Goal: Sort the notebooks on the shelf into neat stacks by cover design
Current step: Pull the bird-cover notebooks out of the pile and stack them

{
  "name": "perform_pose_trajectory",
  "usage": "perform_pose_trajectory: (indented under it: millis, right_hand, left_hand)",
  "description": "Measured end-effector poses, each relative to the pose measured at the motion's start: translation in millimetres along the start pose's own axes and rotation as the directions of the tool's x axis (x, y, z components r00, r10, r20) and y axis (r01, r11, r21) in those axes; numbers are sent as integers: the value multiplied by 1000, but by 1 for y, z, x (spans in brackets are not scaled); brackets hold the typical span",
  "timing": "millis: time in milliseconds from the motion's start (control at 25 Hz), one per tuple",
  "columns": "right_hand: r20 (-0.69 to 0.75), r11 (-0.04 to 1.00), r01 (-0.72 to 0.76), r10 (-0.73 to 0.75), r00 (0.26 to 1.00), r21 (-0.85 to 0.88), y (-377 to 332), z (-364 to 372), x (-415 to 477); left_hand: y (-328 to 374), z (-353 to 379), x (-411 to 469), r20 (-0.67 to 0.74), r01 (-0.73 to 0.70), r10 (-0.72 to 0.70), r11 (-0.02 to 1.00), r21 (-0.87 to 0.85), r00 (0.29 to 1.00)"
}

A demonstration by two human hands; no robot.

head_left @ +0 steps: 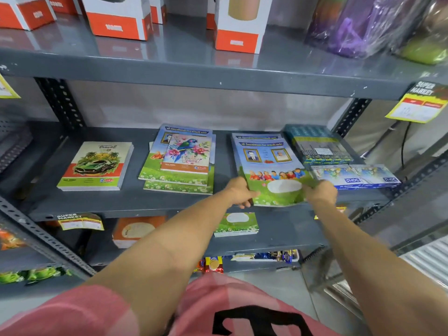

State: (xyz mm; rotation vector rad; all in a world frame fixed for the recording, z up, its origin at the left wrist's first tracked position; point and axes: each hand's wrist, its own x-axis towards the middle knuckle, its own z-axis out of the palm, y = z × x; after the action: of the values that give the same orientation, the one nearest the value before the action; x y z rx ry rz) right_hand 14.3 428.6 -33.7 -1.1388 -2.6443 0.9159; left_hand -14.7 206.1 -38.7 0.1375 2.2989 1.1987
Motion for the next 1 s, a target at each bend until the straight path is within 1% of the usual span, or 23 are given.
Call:
perform_pose_trajectory:
  millis: [80,120,160,200,240,280,320,360,400,440,480,520,560,600,640,680,720,800,880,920,960,1000]
  right_hand:
    - [5,998,-32,32,999,-59,18,8,-7]
    - [-21,993,-38,36,999,-116,20,10,-10]
    - [-67,979,-46,33,997,-200,15,10,-9]
    - [-115,958,-33,0,993,-284,6,10,-8]
    - [-136,944,8,-56,989,-330,-7,11,-10]
    - [-132,944,87,-135,982,-318,-22,16,-13]
    - [-97,945,197,-228,969,-260,-40,26,-19]
    - [-43,939,311,-320,946,-147,-59,38,-29]
    - [33,921,389,-388,921,-29,-79,53,-43]
    - [132,904,423,-427,894,63,-97,69,-58]
    - [244,897,427,-442,863,117,-113,85,-74]
    - [344,893,434,-446,826,115,-127,103,-88]
    - [418,890,448,-439,795,83,-136,120,-99]
    - [458,894,446,-416,786,47,-141,133,-107]
    - [481,905,424,-385,788,30,-145,144,-114]
    - [485,920,391,-349,802,15,-146,153,-118]
    - [472,928,373,-332,817,5,-146,159,-120]
    - [441,953,302,-280,853,19,-147,165,-120]
    - [415,988,123,-153,897,97,-150,166,-119]
    - [389,991,64,-104,915,116,-153,168,-121]
    - [351,991,54,-93,932,119,-160,171,-124]
    - [318,989,61,-102,942,137,-166,169,-127]
  left_hand:
    - [-1,9,2,4,21,-21,995,93,1000]
    - [-1,8,1,-19,13,-11,992,126,1000]
    - [-1,2,1,-68,4,9,984,176,998]
    - [-2,-10,2,-147,14,22,971,238,989]
    - [-5,-26,2,-250,49,30,950,307,968]
    - [-12,-46,5,-360,92,53,923,374,931]
    - [-23,-69,6,-437,138,79,885,444,896]
    - [-39,-92,5,-459,201,87,816,542,884]
    - [-60,-113,4,-447,278,52,717,639,893]
    - [-83,-130,1,-422,329,-3,633,701,906]
    - [-104,-141,-3,-408,350,-51,616,706,912]
    - [-121,-146,-6,-396,336,-61,653,678,916]
    - [-130,-146,-9,-397,295,-28,718,630,917]
    - [-132,-144,-11,-420,248,27,773,584,907]
    - [-128,-144,-10,-461,240,67,783,573,885]
    - [-123,-143,-11,-507,266,61,795,546,860]
    - [-119,-144,-10,-552,308,15,817,487,834]
    - [-115,-149,-8,-582,346,-128,895,281,803]
    - [-117,-160,-6,-537,335,-238,938,88,809]
    - [-121,-168,-8,-493,329,-285,944,4,822]
    - [-128,-177,-12,-470,314,-319,945,-92,823]
    - [-131,-182,-15,-443,289,-361,931,-223,820]
